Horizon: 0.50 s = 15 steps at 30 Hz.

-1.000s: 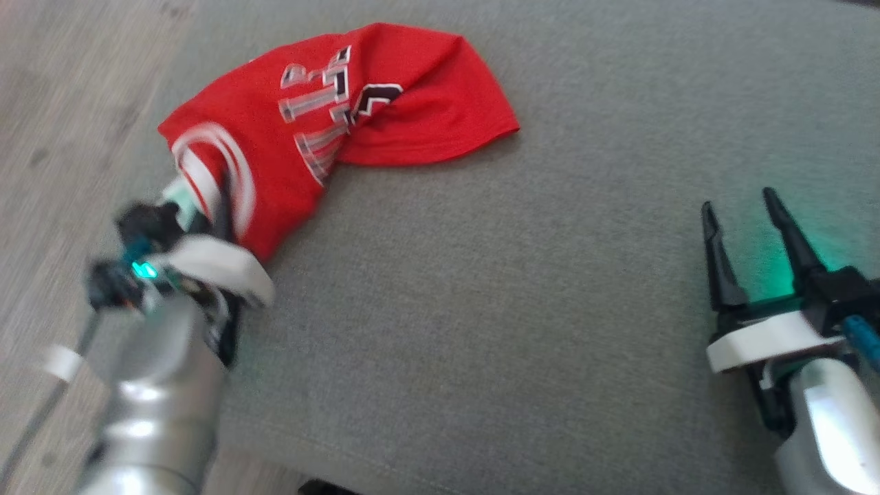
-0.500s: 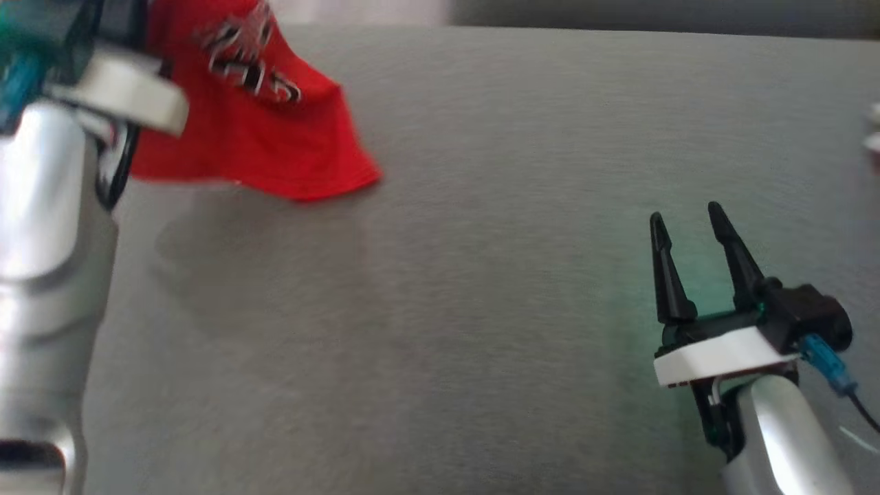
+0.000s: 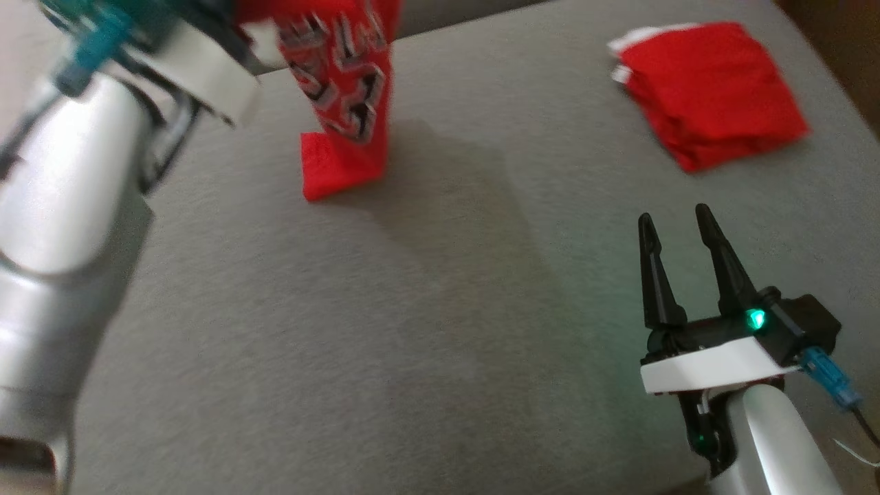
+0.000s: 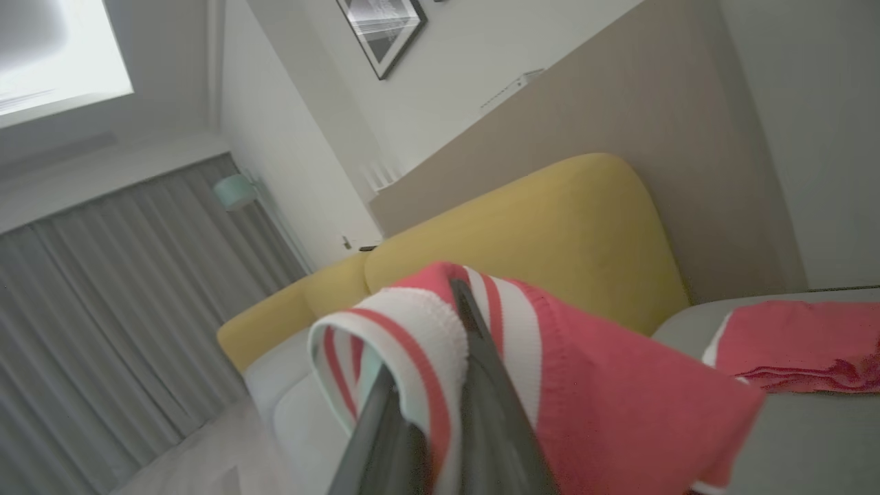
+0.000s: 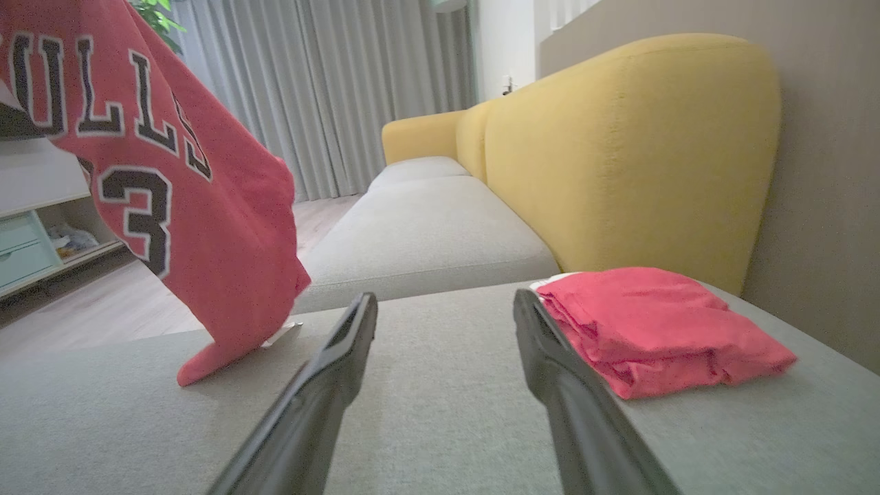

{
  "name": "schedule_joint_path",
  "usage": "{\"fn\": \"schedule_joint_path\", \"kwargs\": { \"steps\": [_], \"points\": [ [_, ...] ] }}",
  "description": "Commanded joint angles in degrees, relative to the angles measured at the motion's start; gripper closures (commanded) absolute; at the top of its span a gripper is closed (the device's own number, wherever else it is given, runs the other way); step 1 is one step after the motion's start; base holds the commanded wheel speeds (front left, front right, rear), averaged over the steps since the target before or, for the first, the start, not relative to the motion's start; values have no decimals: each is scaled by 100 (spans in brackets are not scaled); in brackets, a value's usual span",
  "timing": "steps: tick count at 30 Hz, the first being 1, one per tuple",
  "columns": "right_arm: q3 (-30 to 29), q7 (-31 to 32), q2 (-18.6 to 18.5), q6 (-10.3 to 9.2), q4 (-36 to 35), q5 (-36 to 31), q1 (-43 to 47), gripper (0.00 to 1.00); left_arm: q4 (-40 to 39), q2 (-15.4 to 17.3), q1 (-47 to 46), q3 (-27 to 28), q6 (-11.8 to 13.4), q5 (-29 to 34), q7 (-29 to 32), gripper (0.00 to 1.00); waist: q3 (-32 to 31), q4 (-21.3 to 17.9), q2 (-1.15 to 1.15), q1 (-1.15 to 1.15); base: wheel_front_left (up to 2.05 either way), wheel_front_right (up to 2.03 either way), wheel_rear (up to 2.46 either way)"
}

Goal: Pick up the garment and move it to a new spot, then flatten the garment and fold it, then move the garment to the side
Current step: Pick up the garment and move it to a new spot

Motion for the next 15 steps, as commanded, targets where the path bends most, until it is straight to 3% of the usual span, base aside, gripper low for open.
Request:
{"fn": "schedule_joint_path", "kwargs": {
  "steps": [1, 7, 8, 9, 10, 15],
  "points": [
    [176, -14, 21, 39, -234, 78, -100, 0, -109, 187, 80, 63, 11, -97, 4, 100, 213, -548, 0, 1, 0, 0, 0],
    [305, -14, 22, 39, -274, 229, -146, 0, 466, -151, 1125, -463, 10, -242, -515, 99, 673, -713, 0, 1, 0, 0, 0],
    [333, -14, 22, 39, -262, 244, -161, 0, 606, -237, 1295, -593, 10, -227, -681, 66, 743, -694, 0, 1, 0, 0, 0],
    [361, -14, 22, 39, -241, 257, -173, 0, 760, -353, 1479, -729, 10, -268, -797, 21, 797, -660, 0, 1, 0, 0, 0],
    [393, -14, 22, 39, -211, 258, -185, 0, 892, -470, 1641, -818, 11, -309, -935, 0, 835, -618, 0, 1, 0, 0, 0],
    [442, -14, 22, 39, -146, 200, -211, 0, 1069, -940, 2190, -977, 141, -365, -1431, 0, 860, -256, 0, 1, 0, 0, 0]
  ]
}}
